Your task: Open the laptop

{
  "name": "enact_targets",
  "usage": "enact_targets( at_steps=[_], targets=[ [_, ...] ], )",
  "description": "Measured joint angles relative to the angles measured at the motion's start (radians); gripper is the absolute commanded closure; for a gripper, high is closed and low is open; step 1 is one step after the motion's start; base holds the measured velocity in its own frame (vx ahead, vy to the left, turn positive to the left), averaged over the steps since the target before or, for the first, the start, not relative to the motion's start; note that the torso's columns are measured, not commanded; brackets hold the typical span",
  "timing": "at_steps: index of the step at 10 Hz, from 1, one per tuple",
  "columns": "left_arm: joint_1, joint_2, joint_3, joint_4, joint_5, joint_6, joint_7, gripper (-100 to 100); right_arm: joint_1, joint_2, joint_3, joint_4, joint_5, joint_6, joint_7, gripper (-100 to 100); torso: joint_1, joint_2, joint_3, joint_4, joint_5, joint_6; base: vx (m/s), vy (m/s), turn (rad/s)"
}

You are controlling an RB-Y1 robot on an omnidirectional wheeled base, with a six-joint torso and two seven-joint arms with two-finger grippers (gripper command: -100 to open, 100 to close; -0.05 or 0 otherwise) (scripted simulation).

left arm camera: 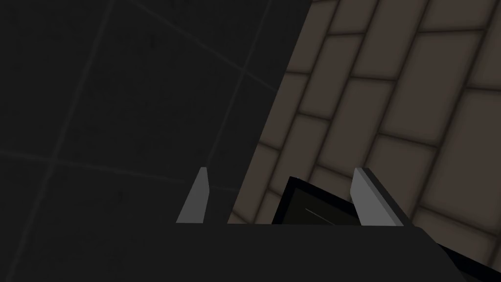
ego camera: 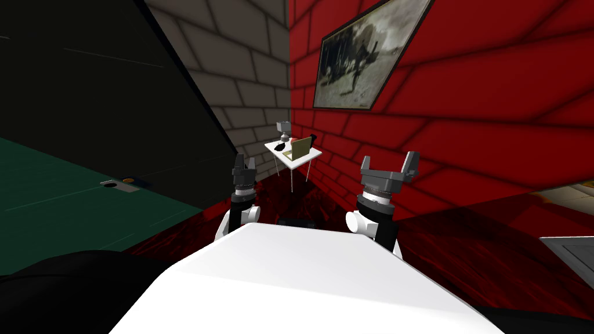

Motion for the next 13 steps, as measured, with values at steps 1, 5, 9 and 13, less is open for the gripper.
enact_targets(
  at_steps=[1, 5, 9, 13],
  targets=[
    [0.0, 0.0, 0.0, 0.0, 0.0, 0.0, 0.0, 0, 0.0, 0.0, 0.0, 0.0, 0.0, 0.0, 0.0, 0, 0.0, 0.04, -0.082, 0.041, 0.0, 0.0, 0.0, 0.0, 0.0],
    [0.0, 0.0, 0.0, 0.0, 0.0, 0.0, 0.0, 0, 0.0, 0.0, 0.0, 0.0, 0.0, 0.0, 0.0, 0, 0.0, 0.322, -0.644, 0.322, 0.0, 0.0, 0.0, 0.0, 0.0],
    [0.0, 0.0, 0.0, 0.0, 0.0, 0.0, 0.0, 0, 0.0, 0.0, 0.0, 0.0, 0.0, 0.0, 0.0, 0, 0.0, 0.618, -1.234, 0.617, 0.0, 0.0, 0.0, 0.0, 0.0],
    [-0.023, 0.07, 0.004, -0.008, 0.001, 0.048, 0.001, -100, 0.0, 0.0, 0.0, 0.0, 0.0, 0.0, 0.0, 0, 0.001, 0.735, -1.476, 0.736, 0.0, 0.0, 0.049, 0.021, -0.077]
  ],
)
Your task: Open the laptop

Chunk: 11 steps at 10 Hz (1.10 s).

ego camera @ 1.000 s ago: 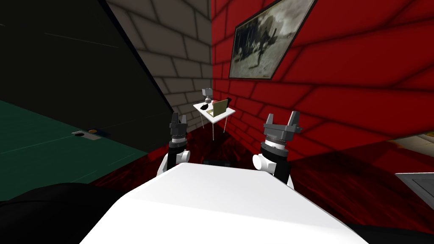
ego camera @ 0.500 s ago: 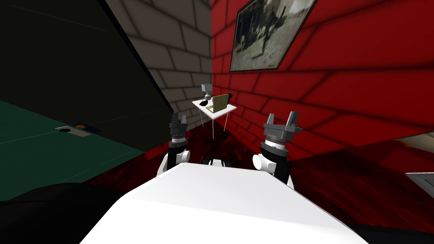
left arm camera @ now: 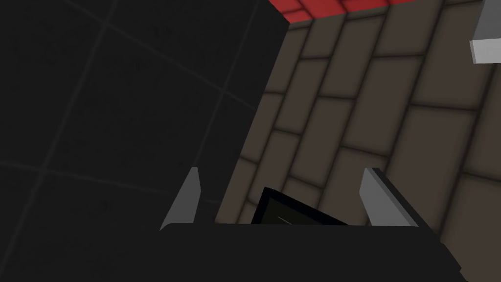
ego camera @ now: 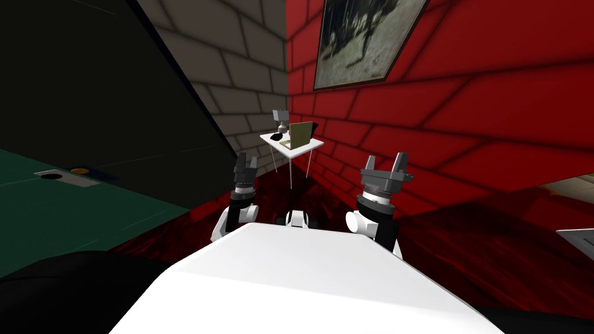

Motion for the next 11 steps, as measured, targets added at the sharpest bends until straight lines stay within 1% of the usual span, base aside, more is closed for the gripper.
enact_targets(
  at_steps=[2, 3, 11],
  targets=[
    [-0.02, 0.048, 0.0, -0.01, -0.001, 0.053, -0.002, -100, 0.0, 0.0, 0.0, 0.0, 0.0, 0.0, 0.0, 0, 0.0, 0.001, -0.001, 0.001, 0.0, 0.0, 0.102, 0.054, -0.139],
    [-0.032, 0.075, 0.006, -0.016, 0.002, 0.08, 0.0, -100, 0.0, 0.0, 0.0, 0.0, 0.0, 0.0, 0.0, 0, 0.0, 0.002, 0.0, 0.001, 0.0, 0.0, 0.079, 0.044, -0.044],
    [-0.103, 0.173, 0.024, -0.057, 0.005, 0.276, 0.005, -100, 0.0, 0.0, 0.0, 0.0, 0.0, 0.0, 0.0, 0, -0.001, 0.003, 0.0, 0.002, 0.0, 0.0, 0.069, 0.029, -0.084]
  ],
)
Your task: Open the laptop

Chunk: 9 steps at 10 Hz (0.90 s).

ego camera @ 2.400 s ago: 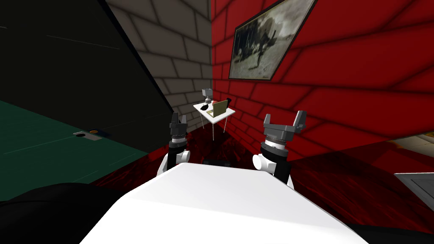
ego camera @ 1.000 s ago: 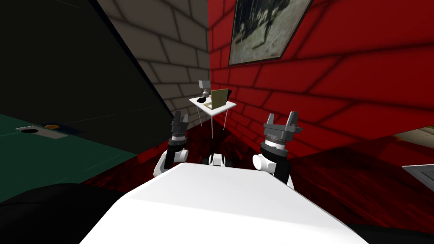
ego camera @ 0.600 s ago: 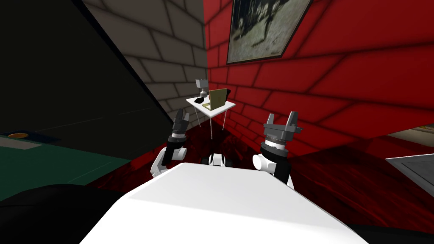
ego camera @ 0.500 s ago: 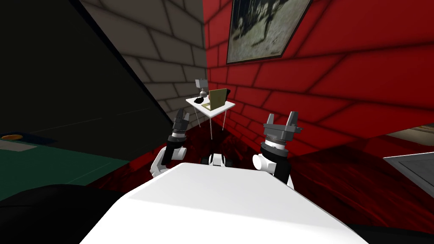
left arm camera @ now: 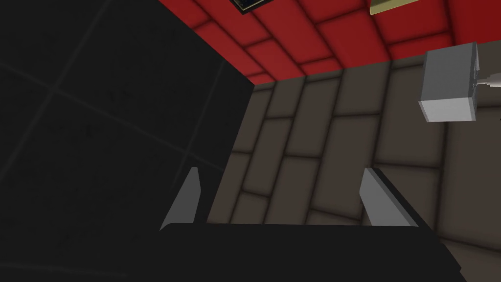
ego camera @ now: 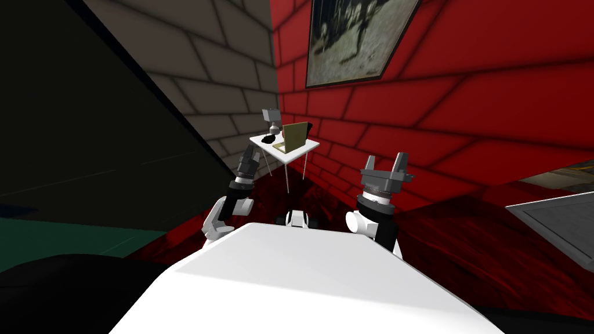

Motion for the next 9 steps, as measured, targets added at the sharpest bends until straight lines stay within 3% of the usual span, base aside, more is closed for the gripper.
enact_targets(
  at_steps=[9],
  targets=[
    [-0.085, 0.096, 0.025, -0.052, 0.005, 0.239, 0.006, -100, 0.0, 0.0, 0.0, 0.0, 0.0, 0.0, 0.0, 0, 0.0, 0.001, 0.0, 0.0, 0.0, 0.0, 0.079, 0.051, -0.093]
  ],
)
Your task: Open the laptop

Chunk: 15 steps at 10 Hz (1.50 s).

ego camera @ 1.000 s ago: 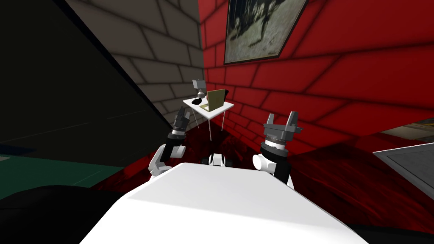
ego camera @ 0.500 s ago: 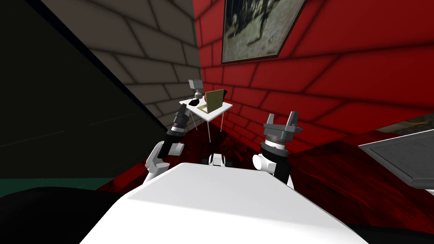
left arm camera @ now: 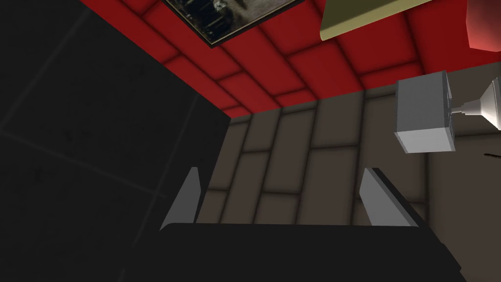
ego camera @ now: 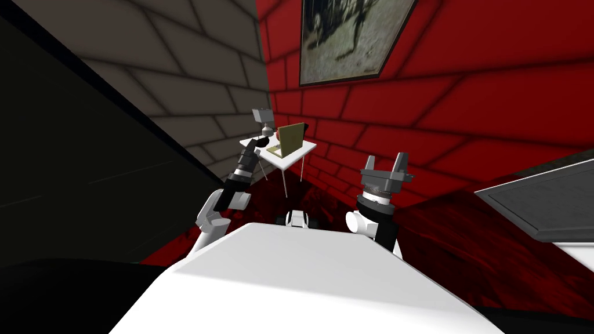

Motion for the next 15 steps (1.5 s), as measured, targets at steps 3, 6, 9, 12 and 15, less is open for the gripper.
enact_targets(
  at_steps=[3, 6, 9, 12, 15],
  targets=[
    [-0.025, 0.023, 0.005, -0.015, 0.002, 0.074, 0.001, -100, 0.0, 0.0, 0.0, 0.0, 0.0, 0.0, 0.0, 0, 0.0, 0.0, 0.0, 0.0, 0.0, 0.0, 0.058, 0.049, -0.131],
    [-0.064, 0.058, 0.011, -0.035, 0.006, 0.16, 0.003, -100, 0.0, 0.0, 0.0, 0.0, 0.0, 0.0, 0.0, 0, 0.0, -0.002, -0.001, 0.0, 0.0, 0.0, 0.079, 0.054, -0.095],
    [-0.084, 0.075, 0.012, -0.048, 0.007, 0.232, 0.003, -100, 0.0, 0.0, 0.0, 0.0, 0.0, 0.0, 0.0, 0, 0.0, 0.002, 0.001, 0.001, 0.0, 0.001, 0.032, 0.051, -0.078],
    [-0.116, 0.103, 0.016, -0.06, 0.014, 0.314, 0.005, -100, 0.0, 0.0, 0.0, 0.0, 0.0, 0.0, 0.0, 0, 0.0, -0.001, -0.001, 0.0, 0.0, 0.0, 0.06, 0.064, -0.128],
    [-0.155, 0.133, 0.017, -0.077, 0.025, 0.402, 0.007, -100, 0.0, 0.0, 0.0, 0.0, 0.0, 0.0, 0.0, 0, -0.001, 0.001, 0.001, 0.0, 0.0, 0.001, 0.037, 0.053, -0.107]
  ],
)
